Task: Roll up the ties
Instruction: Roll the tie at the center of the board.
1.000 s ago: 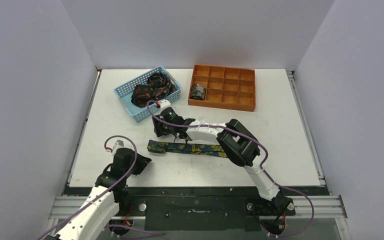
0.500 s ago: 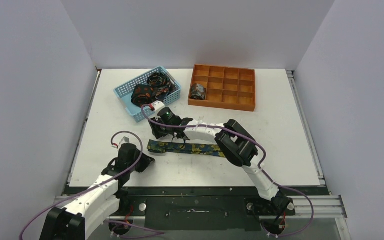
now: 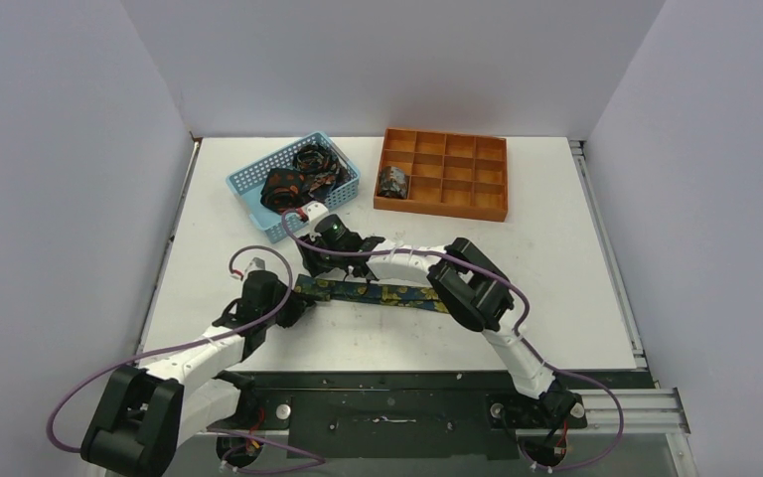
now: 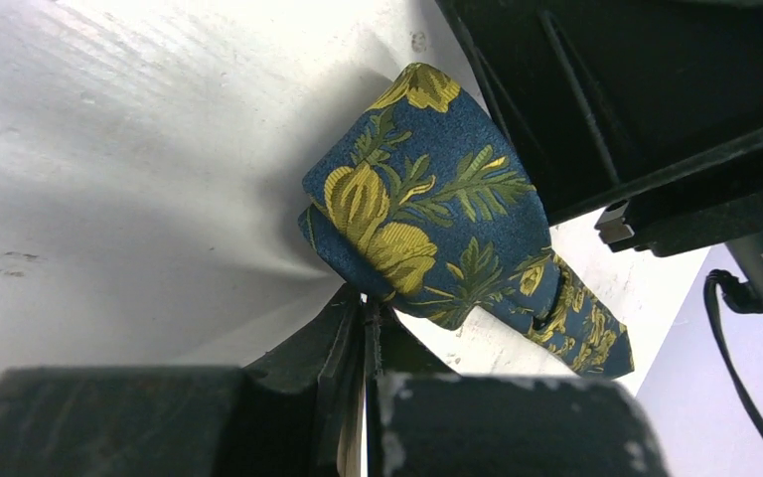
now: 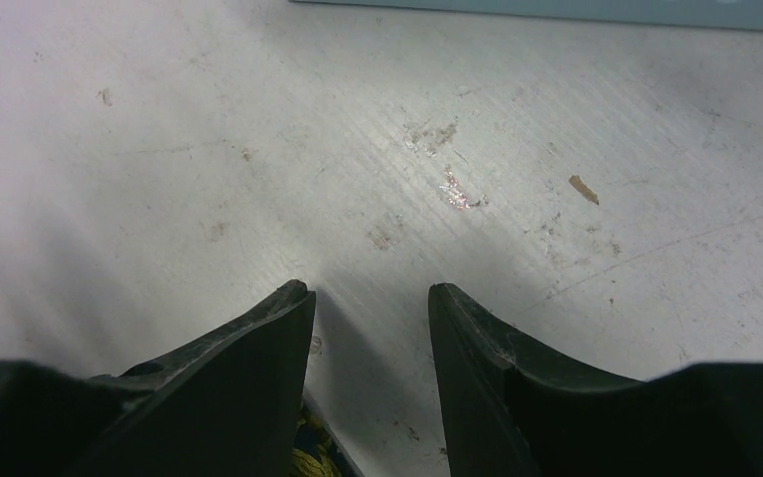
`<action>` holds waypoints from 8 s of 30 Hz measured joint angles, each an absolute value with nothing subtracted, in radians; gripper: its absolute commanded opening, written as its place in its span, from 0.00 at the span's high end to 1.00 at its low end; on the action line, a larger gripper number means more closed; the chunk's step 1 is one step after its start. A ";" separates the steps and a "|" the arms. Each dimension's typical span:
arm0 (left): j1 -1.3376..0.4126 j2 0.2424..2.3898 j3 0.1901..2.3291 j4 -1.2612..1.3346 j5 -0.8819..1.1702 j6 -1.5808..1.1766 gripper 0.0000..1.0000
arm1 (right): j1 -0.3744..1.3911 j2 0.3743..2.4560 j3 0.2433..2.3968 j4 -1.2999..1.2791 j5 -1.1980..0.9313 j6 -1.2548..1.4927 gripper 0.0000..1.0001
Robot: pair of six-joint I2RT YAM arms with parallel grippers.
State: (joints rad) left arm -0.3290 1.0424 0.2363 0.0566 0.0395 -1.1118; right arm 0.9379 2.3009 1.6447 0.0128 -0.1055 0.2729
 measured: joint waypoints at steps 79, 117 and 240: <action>-0.277 0.682 0.536 -0.443 -0.129 -0.850 0.50 | 0.675 1.159 0.341 0.035 0.239 0.859 0.44; -0.253 0.863 0.357 -0.208 0.036 -0.939 0.13 | 0.831 1.778 0.770 0.469 -0.308 0.879 0.38; -0.208 1.696 0.920 -0.179 0.471 -0.324 0.45 | 0.707 2.018 1.000 0.486 -0.379 0.796 0.71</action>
